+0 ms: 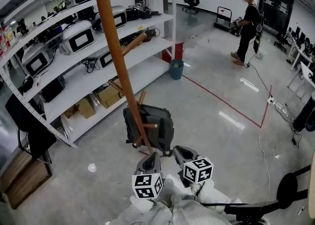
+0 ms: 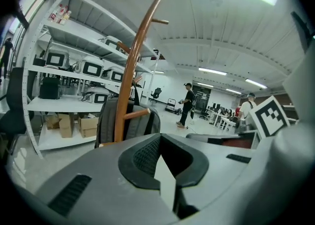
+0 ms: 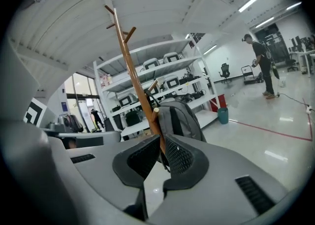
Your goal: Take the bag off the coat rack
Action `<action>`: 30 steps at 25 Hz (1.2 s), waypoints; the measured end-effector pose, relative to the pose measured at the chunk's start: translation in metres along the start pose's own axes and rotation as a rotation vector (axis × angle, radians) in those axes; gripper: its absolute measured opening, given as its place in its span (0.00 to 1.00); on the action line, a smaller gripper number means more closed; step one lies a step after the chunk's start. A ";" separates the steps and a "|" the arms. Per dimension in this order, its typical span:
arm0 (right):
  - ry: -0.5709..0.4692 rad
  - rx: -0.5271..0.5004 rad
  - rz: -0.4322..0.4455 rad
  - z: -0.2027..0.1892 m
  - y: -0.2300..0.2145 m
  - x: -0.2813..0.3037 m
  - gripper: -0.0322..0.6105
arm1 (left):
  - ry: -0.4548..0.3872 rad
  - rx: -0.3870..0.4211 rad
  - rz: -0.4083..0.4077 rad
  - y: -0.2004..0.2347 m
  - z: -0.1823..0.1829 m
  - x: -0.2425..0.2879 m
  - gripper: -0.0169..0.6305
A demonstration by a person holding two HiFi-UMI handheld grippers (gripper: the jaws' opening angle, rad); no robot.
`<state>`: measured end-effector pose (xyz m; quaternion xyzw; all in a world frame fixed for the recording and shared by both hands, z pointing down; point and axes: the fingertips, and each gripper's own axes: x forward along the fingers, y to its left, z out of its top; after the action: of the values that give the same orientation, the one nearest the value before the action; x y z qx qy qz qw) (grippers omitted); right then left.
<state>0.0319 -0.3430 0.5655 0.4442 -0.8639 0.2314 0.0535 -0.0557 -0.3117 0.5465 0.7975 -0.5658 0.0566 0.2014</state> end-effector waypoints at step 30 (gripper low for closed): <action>0.169 -0.361 0.256 0.058 -0.042 0.152 0.47 | 0.073 -0.127 0.262 0.068 -0.025 0.009 0.03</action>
<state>-0.0191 -0.5033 0.5741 0.2935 -0.9330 0.1142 0.1743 -0.1120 -0.3288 0.5901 0.6998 -0.6599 0.0753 0.2629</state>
